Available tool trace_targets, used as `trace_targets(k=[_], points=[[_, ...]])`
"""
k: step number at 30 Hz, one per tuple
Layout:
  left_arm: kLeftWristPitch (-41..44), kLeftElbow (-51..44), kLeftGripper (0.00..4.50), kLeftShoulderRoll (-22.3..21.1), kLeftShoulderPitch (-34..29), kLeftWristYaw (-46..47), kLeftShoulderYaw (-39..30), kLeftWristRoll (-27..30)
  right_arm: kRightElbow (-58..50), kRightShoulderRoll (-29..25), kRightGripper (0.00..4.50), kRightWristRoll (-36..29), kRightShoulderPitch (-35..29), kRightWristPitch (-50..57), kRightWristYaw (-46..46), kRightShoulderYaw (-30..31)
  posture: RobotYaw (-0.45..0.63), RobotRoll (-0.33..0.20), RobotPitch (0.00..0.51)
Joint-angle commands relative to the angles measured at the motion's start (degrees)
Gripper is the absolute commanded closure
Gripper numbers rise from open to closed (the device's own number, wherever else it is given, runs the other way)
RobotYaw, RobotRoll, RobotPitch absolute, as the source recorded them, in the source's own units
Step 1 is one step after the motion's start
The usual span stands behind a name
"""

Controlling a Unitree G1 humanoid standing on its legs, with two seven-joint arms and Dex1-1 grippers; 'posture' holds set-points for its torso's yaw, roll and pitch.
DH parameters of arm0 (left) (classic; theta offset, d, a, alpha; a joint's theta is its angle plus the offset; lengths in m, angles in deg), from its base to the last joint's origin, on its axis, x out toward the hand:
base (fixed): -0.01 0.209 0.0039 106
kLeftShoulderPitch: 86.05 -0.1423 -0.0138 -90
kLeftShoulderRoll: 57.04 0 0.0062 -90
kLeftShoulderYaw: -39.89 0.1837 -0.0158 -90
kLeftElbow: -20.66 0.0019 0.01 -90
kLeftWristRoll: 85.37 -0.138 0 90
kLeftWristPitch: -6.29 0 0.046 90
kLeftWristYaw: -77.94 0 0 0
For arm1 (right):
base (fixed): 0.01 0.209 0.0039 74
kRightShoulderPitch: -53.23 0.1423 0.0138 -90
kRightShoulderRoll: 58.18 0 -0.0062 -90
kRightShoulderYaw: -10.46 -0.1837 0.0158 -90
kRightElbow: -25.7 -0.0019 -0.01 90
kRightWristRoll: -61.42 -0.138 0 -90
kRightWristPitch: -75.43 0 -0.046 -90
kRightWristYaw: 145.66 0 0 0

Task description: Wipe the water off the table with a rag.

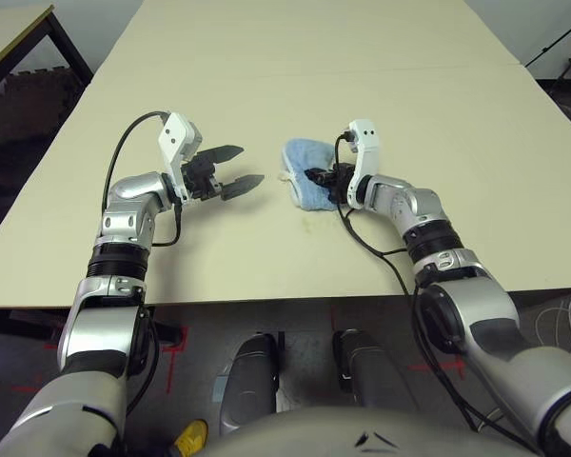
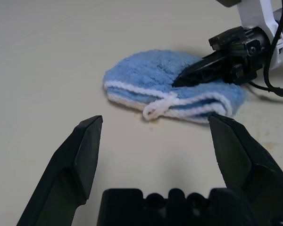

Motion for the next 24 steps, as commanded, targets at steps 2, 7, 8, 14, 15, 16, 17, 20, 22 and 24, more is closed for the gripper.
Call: trace_targets(k=[2, 7, 8, 14, 15, 16, 17, 20, 22, 24], points=[[-0.10, 0.39, 0.00, 0.27, 0.13, 0.15, -0.20, -0.32, 3.21, -3.93, 4.40, -0.05, 1.69, -2.85, -2.07, -2.97, -0.11, 0.000, 0.123], [-0.39, 1.03, 0.00, 0.55, 0.49, 0.09, -0.08, -0.50, 5.33, -8.05, 4.40, 0.90, 2.65, -4.41, -1.86, -3.40, -0.12, 0.000, 0.126], [-0.46, 1.19, 0.00, 0.62, 0.57, 0.07, -0.06, -0.53, 5.62, -9.23, 4.40, 1.27, 2.63, -4.69, -1.70, -3.30, -0.12, 0.000, 0.126], [-0.91, 2.20, 0.00, 1.08, 1.12, 0.06, 0.02, -0.73, 6.81, -15.90, 4.40, 2.79, 1.49, -5.79, -0.46, -3.23, -0.13, 0.000, 0.127], [-1.06, 2.47, 0.00, 1.17, 1.25, 0.06, 0.04, -0.77, 6.73, -17.01, 4.40, 2.67, 1.19, -5.66, -0.17, -3.55, -0.13, 0.000, 0.127], [-1.20, 2.72, 0.00, 1.26, 1.38, 0.05, 0.07, -0.81, 6.53, -17.81, 4.40, 2.37, 0.99, -5.34, 0.13, -3.90, -0.14, 0.000, 0.128], [-1.36, 3.02, 0.00, 1.36, 1.54, 0.05, 0.10, -0.85, 5.99, -18.36, 4.40, 1.43, 0.93, -4.46, 0.61, -4.69, -0.14, 0.000, 0.128], [-1.77, 3.75, 0.00, 1.65, 1.93, 0.02, 0.19, -0.98, 3.20, -19.60, 4.41, -1.53, 1.35, -0.93, 3.31, -6.73, -0.14, 0.000, 0.127], [-1.94, 4.13, 0.00, 1.82, 2.18, -0.02, 0.22, -1.06, 0.56, -21.17, 4.41, -3.23, 2.01, 2.89, 6.14, -7.22, -0.14, 0.000, 0.127], [-2.15, 4.63, 0.00, 1.97, 2.54, -0.08, 0.24, -1.17, -1.72, -23.34, 4.41, -4.65, 2.97, 6.73, 8.74, -7.60, -0.14, 0.000, 0.127]])
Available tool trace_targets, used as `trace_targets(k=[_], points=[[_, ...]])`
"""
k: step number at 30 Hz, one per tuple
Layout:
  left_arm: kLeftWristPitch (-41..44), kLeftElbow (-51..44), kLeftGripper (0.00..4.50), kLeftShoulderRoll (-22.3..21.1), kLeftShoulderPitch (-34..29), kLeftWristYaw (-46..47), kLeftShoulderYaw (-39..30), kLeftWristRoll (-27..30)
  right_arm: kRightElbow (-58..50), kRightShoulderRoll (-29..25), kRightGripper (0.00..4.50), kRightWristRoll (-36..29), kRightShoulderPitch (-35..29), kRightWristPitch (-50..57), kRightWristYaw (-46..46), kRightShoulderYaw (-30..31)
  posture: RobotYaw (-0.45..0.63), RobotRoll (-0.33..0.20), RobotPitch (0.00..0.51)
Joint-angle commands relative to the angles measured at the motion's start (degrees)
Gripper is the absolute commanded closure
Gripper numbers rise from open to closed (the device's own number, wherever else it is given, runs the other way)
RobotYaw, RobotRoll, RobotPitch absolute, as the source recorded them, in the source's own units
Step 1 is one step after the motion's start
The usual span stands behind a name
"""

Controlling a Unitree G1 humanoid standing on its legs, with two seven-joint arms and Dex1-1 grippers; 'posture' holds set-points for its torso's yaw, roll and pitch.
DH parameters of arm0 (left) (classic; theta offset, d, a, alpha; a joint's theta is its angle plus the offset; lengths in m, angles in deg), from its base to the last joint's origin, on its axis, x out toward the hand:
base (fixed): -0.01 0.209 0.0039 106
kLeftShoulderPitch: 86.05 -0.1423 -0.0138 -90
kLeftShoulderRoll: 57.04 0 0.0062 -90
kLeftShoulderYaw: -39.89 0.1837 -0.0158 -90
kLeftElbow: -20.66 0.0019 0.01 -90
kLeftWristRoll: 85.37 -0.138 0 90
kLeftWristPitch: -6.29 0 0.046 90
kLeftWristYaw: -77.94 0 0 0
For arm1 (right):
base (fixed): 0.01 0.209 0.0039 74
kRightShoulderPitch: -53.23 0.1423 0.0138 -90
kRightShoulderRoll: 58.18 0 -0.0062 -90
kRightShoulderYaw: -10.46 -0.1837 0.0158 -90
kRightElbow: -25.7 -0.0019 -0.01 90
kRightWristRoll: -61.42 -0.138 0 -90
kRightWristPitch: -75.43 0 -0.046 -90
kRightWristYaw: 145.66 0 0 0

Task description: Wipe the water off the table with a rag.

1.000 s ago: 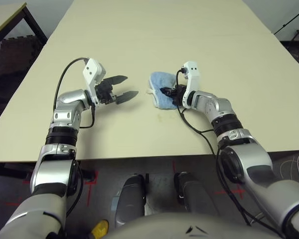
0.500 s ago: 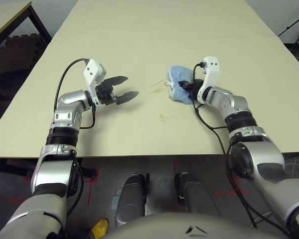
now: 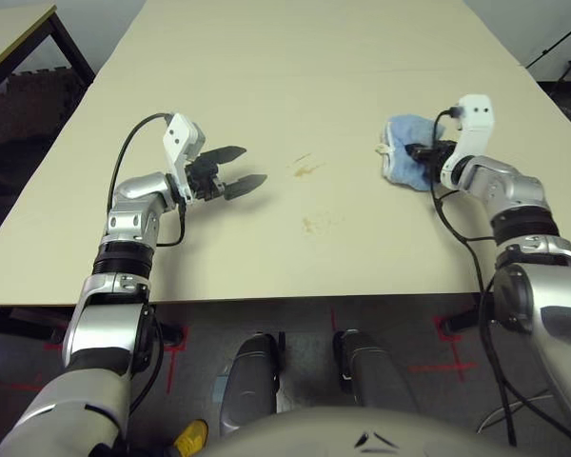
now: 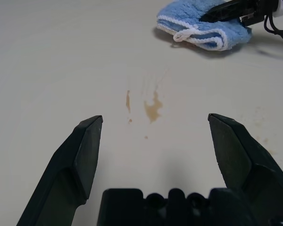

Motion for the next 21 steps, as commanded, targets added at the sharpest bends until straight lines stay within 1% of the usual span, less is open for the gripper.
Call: trace_targets(k=[1, 4, 6, 10, 12, 16, 21], points=[[-0.77, 2.10, 0.00, 0.12, 1.04, -0.08, 0.14, -1.01, -5.20, -3.98, 4.41, -3.08, 2.26, 6.05, 4.72, -1.20, -0.16, 0.000, 0.122], [-1.23, 3.02, 0.00, 0.42, 1.64, -0.16, 0.13, -1.16, -6.31, -8.04, 4.41, -3.45, 3.56, 8.74, 7.61, -0.79, -0.16, 0.000, 0.122], [-1.44, 3.34, 0.00, 0.55, 1.82, -0.22, 0.10, -1.24, -6.50, -9.81, 4.41, -3.14, 3.86, 9.42, 8.99, -0.08, -0.17, 0.000, 0.118], [-1.93, 3.95, 0.00, 0.93, 2.17, -0.13, 0.02, -1.32, -4.03, -15.31, 4.41, -0.34, 3.87, 8.69, 12.88, 2.20, -0.17, 0.000, 0.118], [-2.13, 4.17, 0.00, 1.04, 2.30, -0.06, -0.06, -1.32, -2.58, -17.00, 4.41, 0.97, 3.26, 7.71, 14.57, 3.40, -0.17, 0.000, 0.118], [-2.46, 4.48, 0.00, 0.98, 2.41, -0.03, -0.25, -1.28, 0.33, -18.75, 4.41, 4.14, 1.12, 4.20, 16.66, 5.85, -0.16, 0.000, 0.113], [-2.36, 4.15, 0.00, 0.33, 2.22, -0.09, -0.54, -1.18, 6.07, -18.82, 4.41, 7.43, -1.83, -2.37, 16.78, 6.86, -0.15, 0.000, 0.113]])
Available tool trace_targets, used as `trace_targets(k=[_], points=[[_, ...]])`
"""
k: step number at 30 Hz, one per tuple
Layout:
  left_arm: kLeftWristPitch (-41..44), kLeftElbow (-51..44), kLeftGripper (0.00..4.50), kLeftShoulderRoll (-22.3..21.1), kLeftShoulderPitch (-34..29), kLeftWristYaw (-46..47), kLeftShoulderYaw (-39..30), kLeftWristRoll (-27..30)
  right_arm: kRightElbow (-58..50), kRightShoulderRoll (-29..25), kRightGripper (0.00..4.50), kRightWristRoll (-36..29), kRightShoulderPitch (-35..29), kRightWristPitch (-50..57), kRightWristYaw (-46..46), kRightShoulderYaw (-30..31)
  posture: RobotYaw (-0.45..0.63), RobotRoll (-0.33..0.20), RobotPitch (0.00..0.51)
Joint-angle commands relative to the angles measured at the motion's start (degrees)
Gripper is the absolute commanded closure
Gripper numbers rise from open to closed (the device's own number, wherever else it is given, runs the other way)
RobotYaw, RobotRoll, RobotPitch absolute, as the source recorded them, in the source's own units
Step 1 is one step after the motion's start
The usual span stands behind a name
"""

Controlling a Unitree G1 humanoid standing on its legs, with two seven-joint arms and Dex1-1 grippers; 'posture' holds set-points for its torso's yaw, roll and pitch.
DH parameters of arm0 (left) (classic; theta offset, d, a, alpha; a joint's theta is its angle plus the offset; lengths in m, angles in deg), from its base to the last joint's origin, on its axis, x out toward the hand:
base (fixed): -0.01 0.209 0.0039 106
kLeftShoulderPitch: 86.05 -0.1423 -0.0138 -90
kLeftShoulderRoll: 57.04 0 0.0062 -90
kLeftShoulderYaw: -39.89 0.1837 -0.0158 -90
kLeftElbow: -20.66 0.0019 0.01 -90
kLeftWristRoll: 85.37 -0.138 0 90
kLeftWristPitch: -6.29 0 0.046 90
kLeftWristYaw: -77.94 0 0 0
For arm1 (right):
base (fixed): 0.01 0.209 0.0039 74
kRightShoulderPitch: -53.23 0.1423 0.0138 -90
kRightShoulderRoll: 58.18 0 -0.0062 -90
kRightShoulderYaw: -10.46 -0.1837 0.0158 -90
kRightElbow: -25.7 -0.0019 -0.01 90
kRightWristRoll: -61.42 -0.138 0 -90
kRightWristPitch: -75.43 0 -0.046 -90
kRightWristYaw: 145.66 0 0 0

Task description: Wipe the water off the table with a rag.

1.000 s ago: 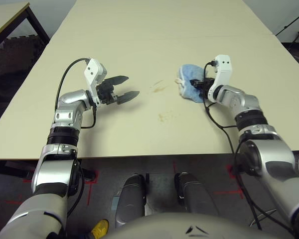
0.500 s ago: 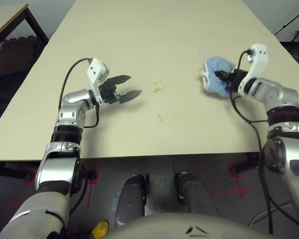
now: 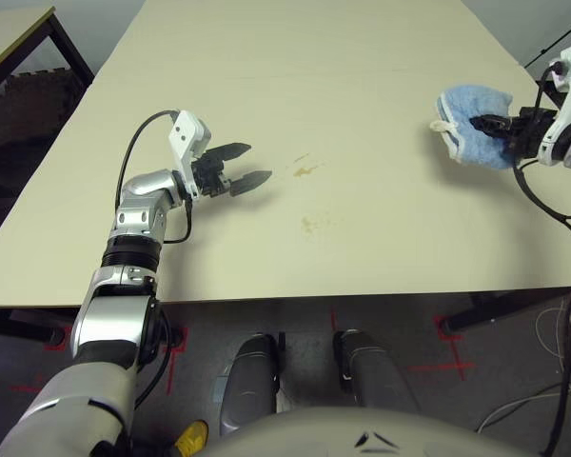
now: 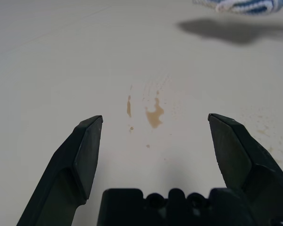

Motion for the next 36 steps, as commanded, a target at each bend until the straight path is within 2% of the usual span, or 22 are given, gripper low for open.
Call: trace_targets(k=[1, 11, 13, 14, 22, 23, 26, 30, 36], points=[[-0.20, 0.13, 0.00, -0.78, 0.23, -0.13, -0.56, -0.41, 3.75, -0.36, 4.41, 2.16, -1.62, -5.00, 0.57, 0.61, -0.14, 0.000, 0.109], [0.02, -0.06, 0.00, -1.40, 0.38, -0.28, -0.48, -0.45, 11.48, 1.24, 4.41, 7.81, -3.73, -15.60, -2.78, 2.27, -0.14, 0.000, 0.109], [0.08, -0.20, 0.00, -1.36, 0.36, -0.28, -0.40, -0.48, 12.15, 1.11, 3.67, 8.22, -3.53, -17.46, -4.22, 1.79, -0.15, 0.000, 0.113], [0.09, -0.25, 0.00, -1.33, 0.34, -0.26, -0.37, -0.48, 12.38, 0.95, 3.47, 8.27, -3.30, -17.74, -4.33, 1.59, -0.15, 0.000, 0.113], [0.26, -0.63, 0.00, -1.01, 0.08, -0.22, -0.27, -0.39, 8.72, -5.45, 0.26, 8.58, -1.20, -15.29, -0.40, 1.36, -0.17, 0.000, 0.121], [0.25, -0.62, 0.00, -0.98, 0.12, -0.12, -0.34, -0.35, 8.38, -6.51, 0.04, 8.78, -1.01, -15.13, -0.45, 1.38, -0.17, 0.000, 0.122], [0.12, -0.70, 0.00, -0.95, 0.13, 0.56, -0.71, -0.25, 7.94, -8.30, 0.04, 8.77, -0.96, -15.79, -1.18, 0.86, -0.17, 0.000, 0.124], [-1.38, -0.63, 0.00, -0.79, -0.11, 5.44, -2.34, -0.62, 8.72, -7.86, 0.04, 5.68, -1.60, -20.03, -4.59, -3.85, -0.17, 0.000, 0.125], [-5.18, 4.13, 0.00, -0.24, 1.54, 21.92, -6.42, -2.97, 8.53, -3.33, 0.04, -1.19, -4.09, -28.16, -6.52, -12.30, -0.16, 0.000, 0.129]])
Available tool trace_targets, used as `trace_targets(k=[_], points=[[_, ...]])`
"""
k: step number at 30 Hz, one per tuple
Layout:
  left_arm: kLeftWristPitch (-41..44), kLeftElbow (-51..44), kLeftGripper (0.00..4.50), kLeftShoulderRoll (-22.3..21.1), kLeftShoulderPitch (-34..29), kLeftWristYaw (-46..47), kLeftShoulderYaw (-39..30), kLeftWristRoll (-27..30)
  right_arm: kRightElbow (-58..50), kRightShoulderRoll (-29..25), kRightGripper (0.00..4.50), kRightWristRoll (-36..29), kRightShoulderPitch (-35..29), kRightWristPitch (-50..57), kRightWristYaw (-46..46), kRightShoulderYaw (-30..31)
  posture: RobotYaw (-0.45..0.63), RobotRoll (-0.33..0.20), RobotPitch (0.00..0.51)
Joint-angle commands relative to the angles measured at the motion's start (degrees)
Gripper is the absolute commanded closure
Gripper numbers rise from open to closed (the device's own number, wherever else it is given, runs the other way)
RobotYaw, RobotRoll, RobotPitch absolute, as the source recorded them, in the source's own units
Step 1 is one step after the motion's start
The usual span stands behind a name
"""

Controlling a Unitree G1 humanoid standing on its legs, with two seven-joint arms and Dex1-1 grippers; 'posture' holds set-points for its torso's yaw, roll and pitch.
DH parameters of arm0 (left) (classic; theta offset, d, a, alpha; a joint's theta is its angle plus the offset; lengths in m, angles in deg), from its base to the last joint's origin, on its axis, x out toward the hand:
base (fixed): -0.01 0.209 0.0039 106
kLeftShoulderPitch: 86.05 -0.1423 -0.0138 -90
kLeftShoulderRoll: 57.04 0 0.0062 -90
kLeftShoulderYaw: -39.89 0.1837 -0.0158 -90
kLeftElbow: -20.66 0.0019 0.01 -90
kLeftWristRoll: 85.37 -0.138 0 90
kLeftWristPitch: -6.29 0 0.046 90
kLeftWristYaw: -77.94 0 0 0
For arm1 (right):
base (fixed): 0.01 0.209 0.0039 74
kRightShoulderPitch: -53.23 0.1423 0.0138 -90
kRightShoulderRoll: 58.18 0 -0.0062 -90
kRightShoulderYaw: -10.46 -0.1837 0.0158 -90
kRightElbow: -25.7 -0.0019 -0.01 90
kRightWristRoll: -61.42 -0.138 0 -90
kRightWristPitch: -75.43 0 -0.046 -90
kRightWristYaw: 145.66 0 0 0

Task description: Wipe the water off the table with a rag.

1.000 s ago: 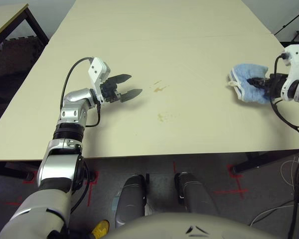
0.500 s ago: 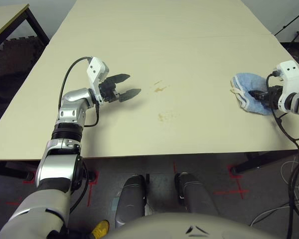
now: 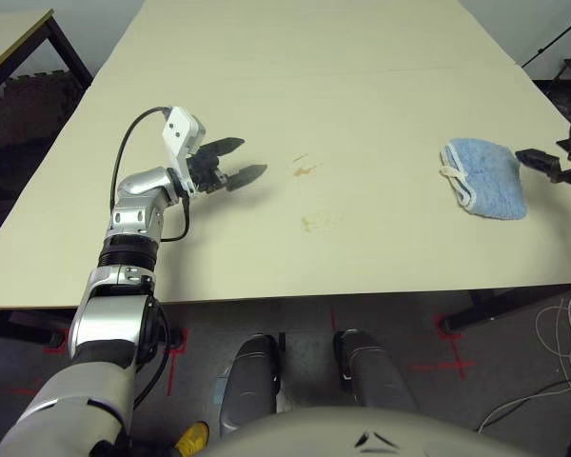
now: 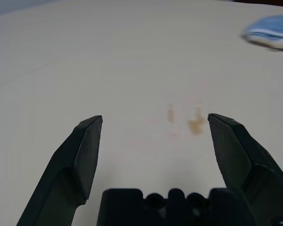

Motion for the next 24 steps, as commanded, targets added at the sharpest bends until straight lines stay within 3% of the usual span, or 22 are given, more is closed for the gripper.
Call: trace_targets(k=[1, 5, 11, 24], points=[[-2.27, 4.30, 0.00, 0.08, 1.60, 10.75, -3.03, -2.09, -0.17, 2.49, 0.04, -3.27, -2.19, -5.27, -1.23, -3.75, -0.15, 0.000, 0.129], [-3.92, 8.11, 0.00, -0.52, 2.14, 22.47, -6.03, -3.32, 0.46, 4.66, 0.04, -4.70, -3.75, -10.03, -2.95, -6.04, -0.15, 0.000, 0.128], [-4.82, 8.20, 0.00, -1.60, -0.77, 30.45, -8.84, -3.52, 1.97, 6.65, 0.04, -5.63, -4.80, -14.64, -4.34, -7.47, -0.13, 0.000, 0.125], [-5.58, 9.16, 0.00, -2.36, -0.92, 34.78, -9.75, -3.84, 6.64, 7.42, 0.04, -6.76, -4.23, -18.14, -7.86, -9.77, -0.11, 0.000, 0.114]])
